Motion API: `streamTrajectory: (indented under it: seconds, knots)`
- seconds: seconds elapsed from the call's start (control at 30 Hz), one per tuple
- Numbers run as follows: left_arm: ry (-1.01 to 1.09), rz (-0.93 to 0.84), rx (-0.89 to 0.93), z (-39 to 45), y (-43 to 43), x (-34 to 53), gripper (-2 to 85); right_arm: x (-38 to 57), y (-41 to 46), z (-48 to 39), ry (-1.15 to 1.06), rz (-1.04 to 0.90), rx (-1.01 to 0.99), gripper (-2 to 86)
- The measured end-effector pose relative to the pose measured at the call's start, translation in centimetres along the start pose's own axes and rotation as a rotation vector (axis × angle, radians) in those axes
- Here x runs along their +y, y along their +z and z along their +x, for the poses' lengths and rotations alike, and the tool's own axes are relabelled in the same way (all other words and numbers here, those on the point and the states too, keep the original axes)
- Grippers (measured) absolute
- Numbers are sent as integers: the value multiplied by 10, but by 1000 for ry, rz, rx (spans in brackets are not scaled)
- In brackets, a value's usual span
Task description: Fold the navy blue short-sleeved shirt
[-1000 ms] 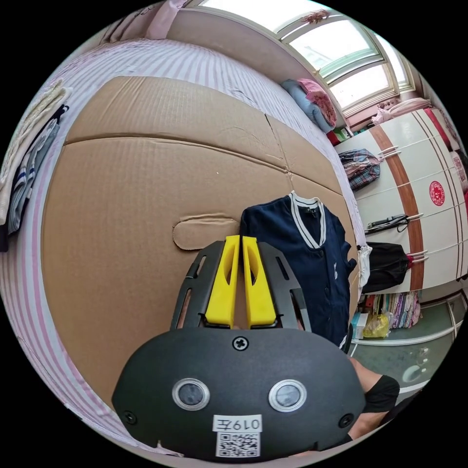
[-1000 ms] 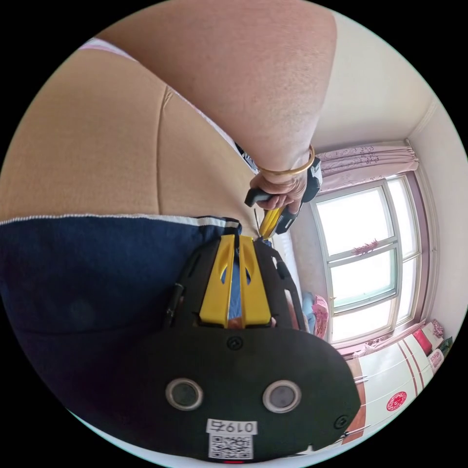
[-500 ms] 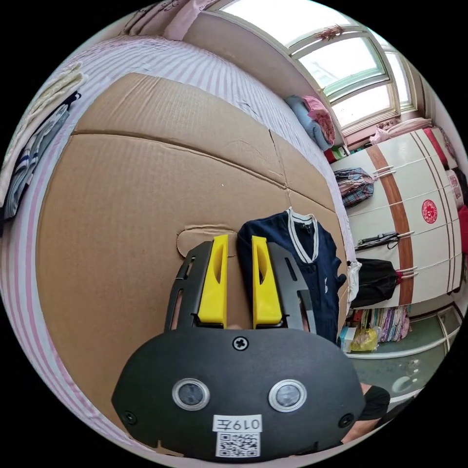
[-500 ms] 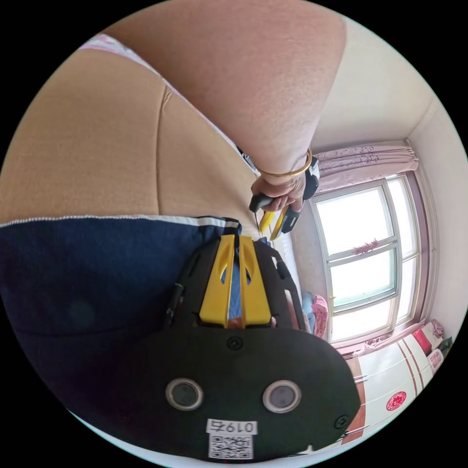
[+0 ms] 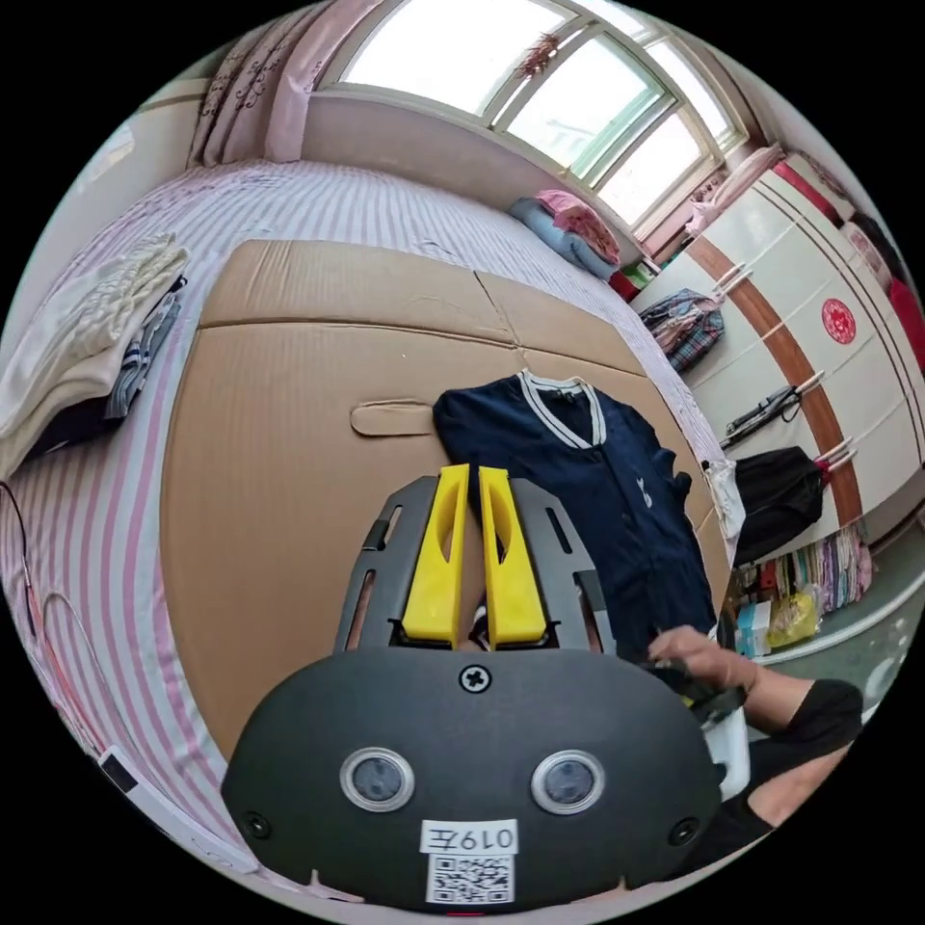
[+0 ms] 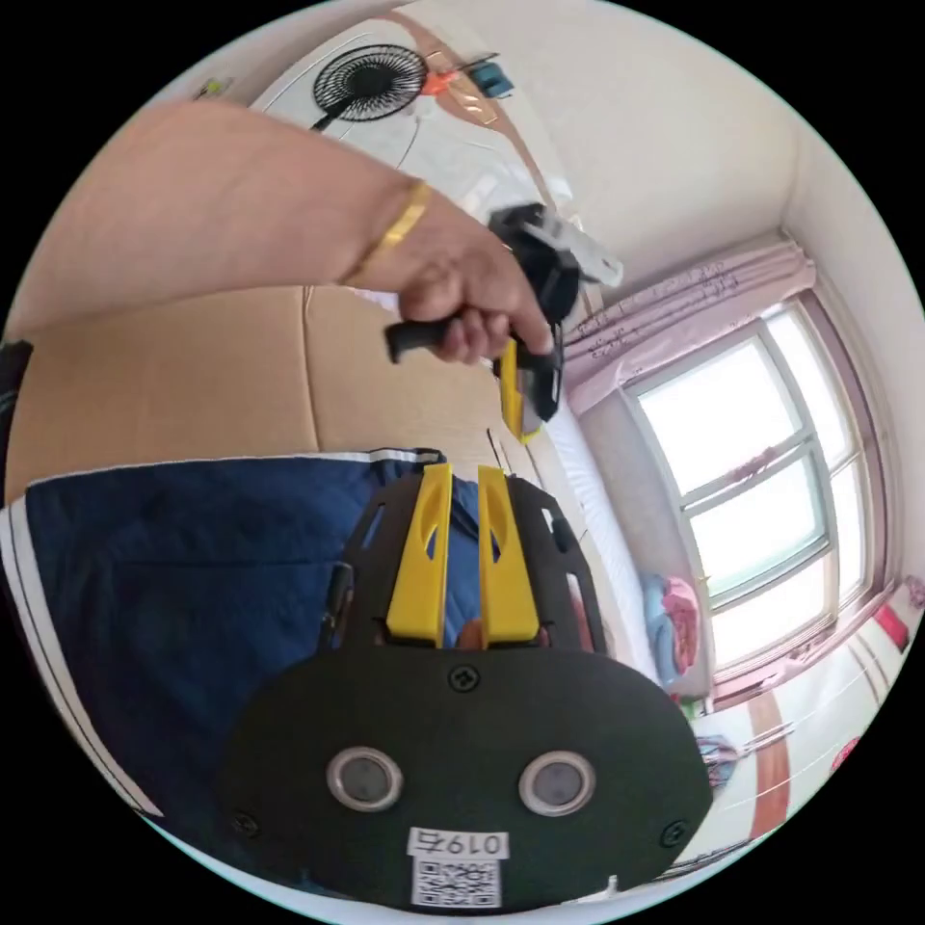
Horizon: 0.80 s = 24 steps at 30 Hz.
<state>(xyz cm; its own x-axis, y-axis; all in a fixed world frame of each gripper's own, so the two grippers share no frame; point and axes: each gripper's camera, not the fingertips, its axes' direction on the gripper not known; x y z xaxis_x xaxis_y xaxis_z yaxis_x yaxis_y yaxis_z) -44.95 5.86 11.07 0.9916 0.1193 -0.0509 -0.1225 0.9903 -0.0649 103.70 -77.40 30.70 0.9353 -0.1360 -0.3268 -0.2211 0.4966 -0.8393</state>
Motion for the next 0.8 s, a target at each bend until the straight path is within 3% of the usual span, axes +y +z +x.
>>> streamTrajectory:
  seconds: [0.13,0.2,0.33,0.5,0.67,0.8]
  knots:
    - [181,111,-82,67,-35,82,22,52,33,152,238,-157,-219,-4]
    - [238,215,-235,111,-41,129,29,77,65,224,371,-227,-339,-7]
    - [323,346,-371,165,-30,178,54,130,140,370,600,-326,-648,-8]
    - [485,256,-561,214,-3,196,72,181,209,476,778,-333,-881,-1]
    - [524,123,-575,230,4,203,71,217,289,536,828,-461,-1094,59]
    - [509,84,-608,243,10,205,69,240,310,579,872,-448,-1131,40]
